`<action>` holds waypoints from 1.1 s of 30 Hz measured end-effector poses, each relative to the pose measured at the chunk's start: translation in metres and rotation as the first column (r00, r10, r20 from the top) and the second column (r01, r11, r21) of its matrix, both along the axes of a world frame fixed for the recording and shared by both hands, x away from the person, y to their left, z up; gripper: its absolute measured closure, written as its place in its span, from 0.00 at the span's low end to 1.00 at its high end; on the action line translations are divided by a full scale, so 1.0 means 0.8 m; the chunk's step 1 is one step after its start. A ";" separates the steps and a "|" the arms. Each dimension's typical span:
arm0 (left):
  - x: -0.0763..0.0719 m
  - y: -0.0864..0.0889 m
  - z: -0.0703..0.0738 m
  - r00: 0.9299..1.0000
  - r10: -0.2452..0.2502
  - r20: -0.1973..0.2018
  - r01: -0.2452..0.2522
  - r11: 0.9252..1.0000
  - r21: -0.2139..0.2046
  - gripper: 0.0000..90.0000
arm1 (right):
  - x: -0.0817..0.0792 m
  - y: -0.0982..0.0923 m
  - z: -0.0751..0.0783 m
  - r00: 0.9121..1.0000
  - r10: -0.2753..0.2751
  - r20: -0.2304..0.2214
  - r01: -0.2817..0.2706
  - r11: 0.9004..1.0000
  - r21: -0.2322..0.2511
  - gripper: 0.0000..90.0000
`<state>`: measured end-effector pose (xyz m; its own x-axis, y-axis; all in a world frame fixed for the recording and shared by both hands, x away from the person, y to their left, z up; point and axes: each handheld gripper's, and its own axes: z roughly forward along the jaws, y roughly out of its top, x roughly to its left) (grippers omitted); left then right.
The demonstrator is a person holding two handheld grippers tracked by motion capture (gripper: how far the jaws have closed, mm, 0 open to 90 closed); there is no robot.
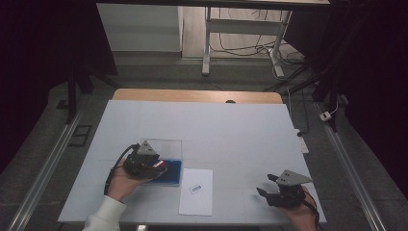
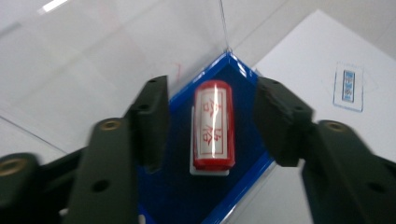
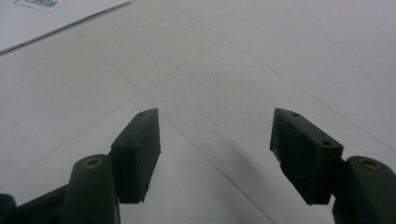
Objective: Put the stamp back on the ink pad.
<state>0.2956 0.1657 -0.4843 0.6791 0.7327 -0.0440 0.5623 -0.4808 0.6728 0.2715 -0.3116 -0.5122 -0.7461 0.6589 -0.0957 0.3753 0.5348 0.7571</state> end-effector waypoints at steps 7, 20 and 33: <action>-0.013 0.006 0.009 0.999 0.016 0.036 -0.014 0.999 -0.050 0.36 | -0.001 0.000 0.002 1.000 0.005 0.003 -0.005 1.000 0.010 0.37; -0.051 0.033 0.007 0.994 0.063 0.084 -0.057 0.996 -0.075 0.33 | -0.005 -0.006 0.006 1.000 0.007 0.025 -0.008 0.998 0.057 0.37; -0.098 0.077 -0.025 0.991 0.097 0.087 -0.090 0.992 -0.089 0.30 | -0.006 -0.004 0.006 0.999 0.025 0.035 -0.027 0.998 0.054 0.37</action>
